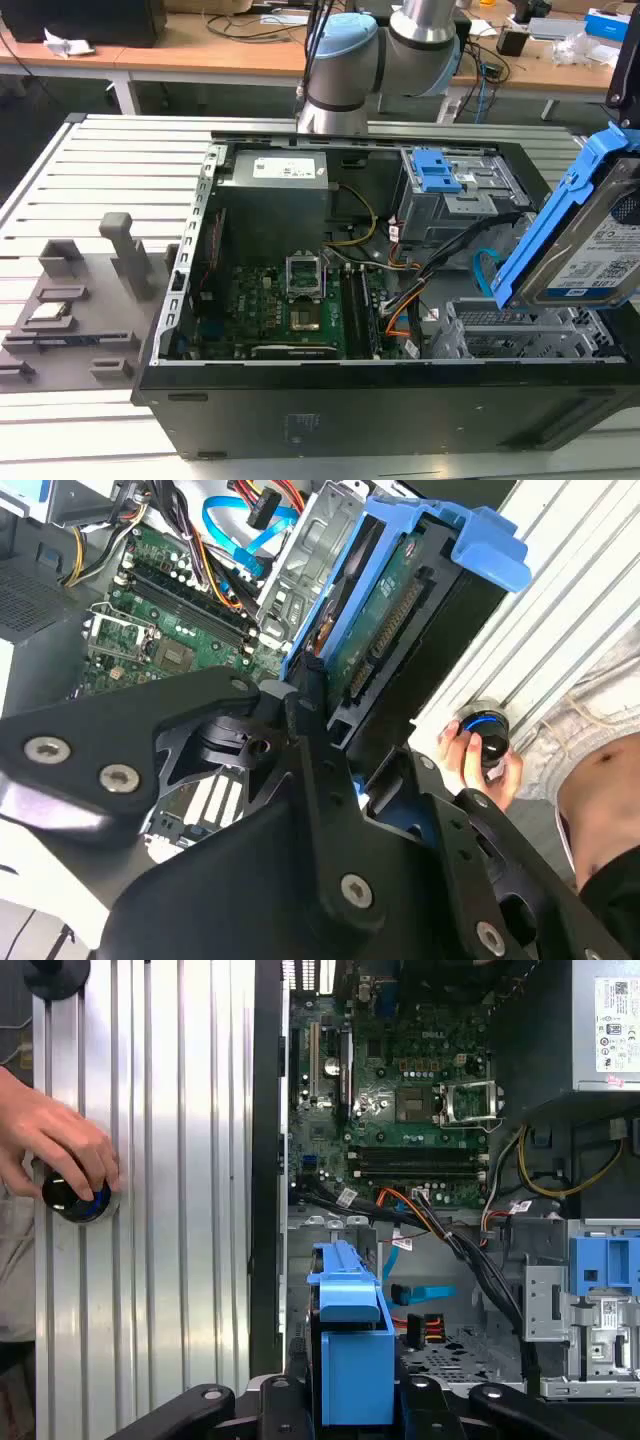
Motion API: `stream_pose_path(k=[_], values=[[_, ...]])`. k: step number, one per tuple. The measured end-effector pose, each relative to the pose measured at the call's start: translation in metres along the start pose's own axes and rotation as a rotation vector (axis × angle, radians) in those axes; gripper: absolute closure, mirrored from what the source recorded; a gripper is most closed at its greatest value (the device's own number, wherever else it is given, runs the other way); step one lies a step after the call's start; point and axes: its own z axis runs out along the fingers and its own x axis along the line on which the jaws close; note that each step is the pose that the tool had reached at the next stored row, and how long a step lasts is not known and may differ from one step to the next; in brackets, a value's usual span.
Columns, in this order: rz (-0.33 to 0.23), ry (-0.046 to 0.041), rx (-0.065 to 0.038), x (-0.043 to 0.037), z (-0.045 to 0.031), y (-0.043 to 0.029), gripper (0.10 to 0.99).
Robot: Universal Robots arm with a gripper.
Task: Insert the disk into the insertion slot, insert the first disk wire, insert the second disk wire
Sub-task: 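Insert the disk into the insertion slot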
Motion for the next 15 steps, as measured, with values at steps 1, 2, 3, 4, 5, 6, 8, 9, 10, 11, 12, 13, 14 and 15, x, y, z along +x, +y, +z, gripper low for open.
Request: stream_pose_path(k=[1, 2, 3, 4, 5, 6, 8, 9, 10, 11, 12, 13, 14, 15], values=[[0.000, 0.0000, 0.000, 0.0000, 0.0001, 0.0000, 0.722], [0.000, -0.0017, 0.000, -0.0002, 0.0022, -0.0001, 0.722], [0.000, -0.0027, 0.000, -0.0005, 0.0045, -0.0002, 0.722], [0.000, -0.0032, 0.000, -0.0008, 0.0064, -0.0003, 0.722], [0.000, -0.0036, 0.000, -0.0014, 0.0081, -0.0003, 0.722], [0.000, -0.0041, 0.000, -0.0024, 0.0096, -0.0003, 0.722], [0.000, -0.0049, 0.000, -0.0048, 0.0127, -0.0003, 0.722], [0.000, -0.0048, 0.000, -0.0059, 0.0149, -0.0002, 0.722], [0.000, -0.0048, 0.000, -0.0069, 0.0171, 0.0001, 0.722], [0.000, -0.0049, 0.000, -0.0077, 0.0188, 0.0002, 0.722], [0.000, -0.0048, 0.000, -0.0104, 0.0249, 0.0007, 0.722], [0.001, -0.0051, 0.000, -0.0116, 0.0292, 0.0017, 0.722], [0.003, -0.0050, 0.000, -0.0128, 0.0338, 0.0028, 0.722], [0.006, -0.0053, 0.000, -0.0134, 0.0374, 0.0031, 0.722]])
